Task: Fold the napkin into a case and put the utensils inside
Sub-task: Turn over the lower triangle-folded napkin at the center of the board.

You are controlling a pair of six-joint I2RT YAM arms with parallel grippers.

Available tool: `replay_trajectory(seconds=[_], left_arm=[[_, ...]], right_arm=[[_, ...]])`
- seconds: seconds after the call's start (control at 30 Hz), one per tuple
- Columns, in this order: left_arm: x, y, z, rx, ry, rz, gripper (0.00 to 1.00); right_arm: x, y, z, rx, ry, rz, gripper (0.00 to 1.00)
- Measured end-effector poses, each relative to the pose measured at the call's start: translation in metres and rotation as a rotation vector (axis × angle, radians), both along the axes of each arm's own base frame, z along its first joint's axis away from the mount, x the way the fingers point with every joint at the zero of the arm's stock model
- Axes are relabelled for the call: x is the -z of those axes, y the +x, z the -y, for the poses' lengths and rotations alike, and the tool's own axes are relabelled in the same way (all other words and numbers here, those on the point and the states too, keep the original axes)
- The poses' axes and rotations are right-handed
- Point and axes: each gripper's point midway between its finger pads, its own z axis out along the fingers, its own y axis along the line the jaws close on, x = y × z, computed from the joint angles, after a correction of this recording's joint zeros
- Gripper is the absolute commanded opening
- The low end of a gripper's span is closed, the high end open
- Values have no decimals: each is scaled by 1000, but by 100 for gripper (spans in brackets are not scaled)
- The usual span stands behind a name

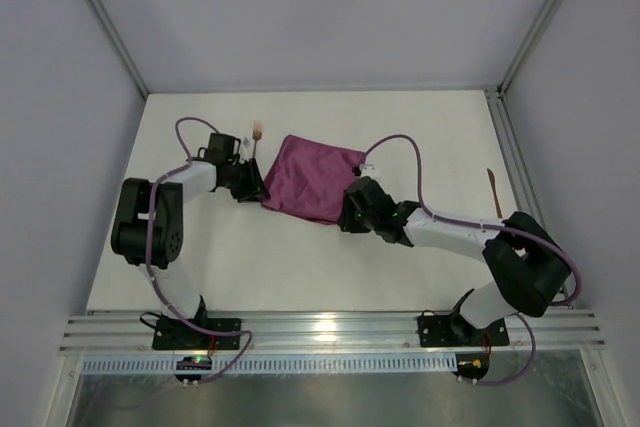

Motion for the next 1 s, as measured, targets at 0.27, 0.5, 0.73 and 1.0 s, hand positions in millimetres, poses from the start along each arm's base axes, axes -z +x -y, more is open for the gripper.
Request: replay_trajectory(seconds=[0.27, 0.5, 0.73, 1.0], left_arm=[[1, -4, 4, 21, 5, -8, 32], [-1, -6, -1, 39, 45, 7, 40], [-44, 4, -27, 57, 198, 181, 43], [-48, -3, -13, 150, 248, 226, 42]], right_arm=[[22, 3, -5, 21, -9, -31, 33], [21, 6, -10, 26, 12, -20, 33], [23, 4, -10, 29, 14, -22, 32], [31, 5, -12, 36, 14, -34, 32]])
